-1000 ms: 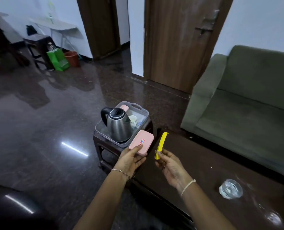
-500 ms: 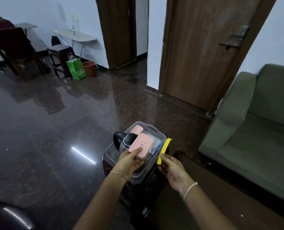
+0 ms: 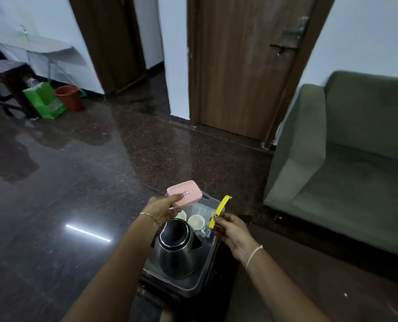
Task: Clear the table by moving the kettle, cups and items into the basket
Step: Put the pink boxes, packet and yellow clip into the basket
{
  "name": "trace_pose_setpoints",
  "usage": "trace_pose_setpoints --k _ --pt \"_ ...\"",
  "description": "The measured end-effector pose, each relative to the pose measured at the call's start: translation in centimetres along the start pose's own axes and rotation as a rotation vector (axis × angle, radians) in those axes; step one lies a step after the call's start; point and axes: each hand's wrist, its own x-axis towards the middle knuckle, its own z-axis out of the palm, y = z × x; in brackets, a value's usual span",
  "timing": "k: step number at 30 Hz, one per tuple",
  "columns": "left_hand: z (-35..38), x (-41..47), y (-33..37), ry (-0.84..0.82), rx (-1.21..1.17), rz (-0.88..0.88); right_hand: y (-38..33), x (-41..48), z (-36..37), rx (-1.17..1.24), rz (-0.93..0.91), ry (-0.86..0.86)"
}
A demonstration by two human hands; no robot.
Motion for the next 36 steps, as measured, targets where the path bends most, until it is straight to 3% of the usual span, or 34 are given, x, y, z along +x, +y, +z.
trace_pose_setpoints --k 4,12,17,20,36 --pt "-1.4 5.8 0.9 -0.051 0.122 -0.016 1.4 2.3 1.2 0.061 0.022 0.135" --pt "-2.5 14.9 -0.9 0.017 0.323 -0.038 4.2 5.9 1.7 -0.026 0.000 0.430" --pt "-1.5 18.4 -1.4 0.017 0.646 0.019 5.9 7.9 1.0 -0.192 -0.016 0.558" --pt "-0.5 19.8 -1.4 0.023 0.863 0.084 6.8 9.7 0.6 -0.376 -0.018 0.592" --pt "2.5 23.3 -3.9 -0.082 1.183 0.196 7.0 14.1 1.2 -0.910 -0.085 0.484"
